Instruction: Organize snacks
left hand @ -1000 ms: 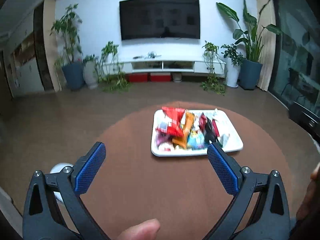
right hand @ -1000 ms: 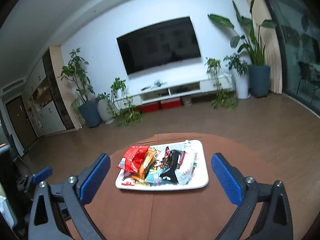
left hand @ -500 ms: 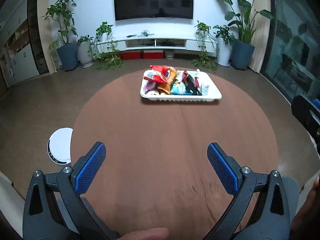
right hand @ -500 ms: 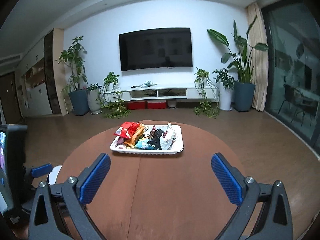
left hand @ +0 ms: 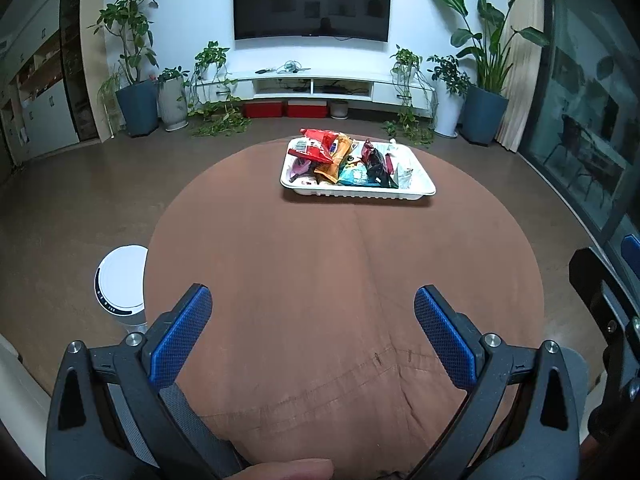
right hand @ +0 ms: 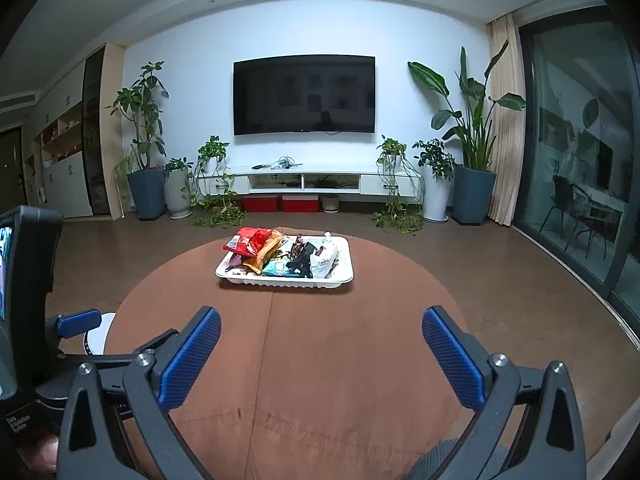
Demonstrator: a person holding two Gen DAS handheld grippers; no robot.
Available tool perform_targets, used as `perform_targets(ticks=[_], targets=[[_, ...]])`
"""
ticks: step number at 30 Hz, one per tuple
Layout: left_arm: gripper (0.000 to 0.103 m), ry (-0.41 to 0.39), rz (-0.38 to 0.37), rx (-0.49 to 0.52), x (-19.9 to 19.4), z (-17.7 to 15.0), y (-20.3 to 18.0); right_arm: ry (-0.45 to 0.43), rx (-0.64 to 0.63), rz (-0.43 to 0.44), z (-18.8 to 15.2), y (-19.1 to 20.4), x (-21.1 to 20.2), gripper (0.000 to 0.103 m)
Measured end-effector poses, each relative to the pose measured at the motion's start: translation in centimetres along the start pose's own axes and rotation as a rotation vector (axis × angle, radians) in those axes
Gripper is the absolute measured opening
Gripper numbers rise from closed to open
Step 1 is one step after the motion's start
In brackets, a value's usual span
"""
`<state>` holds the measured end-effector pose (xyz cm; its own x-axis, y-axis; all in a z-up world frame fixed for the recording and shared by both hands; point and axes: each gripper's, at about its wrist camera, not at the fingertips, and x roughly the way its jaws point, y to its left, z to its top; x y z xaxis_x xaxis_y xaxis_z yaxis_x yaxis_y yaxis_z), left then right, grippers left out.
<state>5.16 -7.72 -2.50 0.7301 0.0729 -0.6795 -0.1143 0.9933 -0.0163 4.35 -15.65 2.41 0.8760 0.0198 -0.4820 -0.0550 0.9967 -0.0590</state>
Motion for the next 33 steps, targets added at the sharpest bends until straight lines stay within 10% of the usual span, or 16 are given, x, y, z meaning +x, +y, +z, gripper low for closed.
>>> perform_targets(ticks=[33], targets=[[0.103,-0.012,-0.01,-0.003,-0.33,1.04,0.47,0.042,0.008,-0.002,-0.54,-0.37,-0.04,0.103]])
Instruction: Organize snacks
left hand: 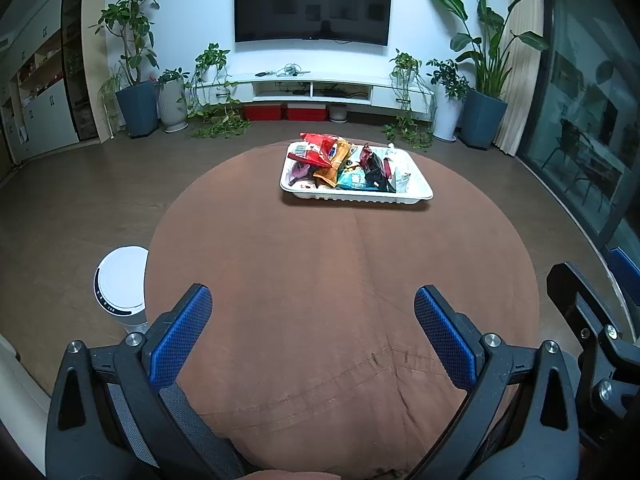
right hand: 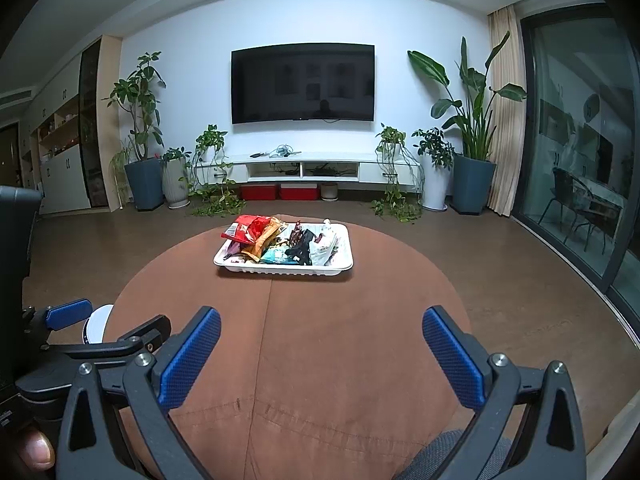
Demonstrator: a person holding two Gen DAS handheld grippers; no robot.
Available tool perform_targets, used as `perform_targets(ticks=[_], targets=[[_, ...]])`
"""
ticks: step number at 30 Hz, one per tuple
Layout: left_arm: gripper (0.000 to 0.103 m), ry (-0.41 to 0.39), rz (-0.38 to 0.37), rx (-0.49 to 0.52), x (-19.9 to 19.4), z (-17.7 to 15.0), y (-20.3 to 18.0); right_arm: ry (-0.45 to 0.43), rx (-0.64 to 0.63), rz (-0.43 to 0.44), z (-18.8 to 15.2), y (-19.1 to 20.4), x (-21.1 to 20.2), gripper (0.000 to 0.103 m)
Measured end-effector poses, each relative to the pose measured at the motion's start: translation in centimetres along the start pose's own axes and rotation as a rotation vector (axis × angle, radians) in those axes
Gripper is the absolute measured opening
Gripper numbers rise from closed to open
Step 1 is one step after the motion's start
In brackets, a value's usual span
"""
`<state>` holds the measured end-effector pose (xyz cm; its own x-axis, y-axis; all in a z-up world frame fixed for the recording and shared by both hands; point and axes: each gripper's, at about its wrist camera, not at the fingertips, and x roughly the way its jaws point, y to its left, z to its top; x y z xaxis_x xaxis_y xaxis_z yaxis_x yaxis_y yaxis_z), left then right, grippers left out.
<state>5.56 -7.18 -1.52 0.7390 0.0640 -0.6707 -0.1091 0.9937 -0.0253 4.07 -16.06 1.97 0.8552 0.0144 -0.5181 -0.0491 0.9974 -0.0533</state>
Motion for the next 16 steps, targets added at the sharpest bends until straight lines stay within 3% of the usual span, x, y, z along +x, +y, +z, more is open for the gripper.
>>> perform_targets(ticks=[16], targets=[[0.103,-0.011,0.001,0.006,-0.04,-0.09,0.07,-0.006,0.004,-0.004,-0.29,-0.58,0.04,0.103]])
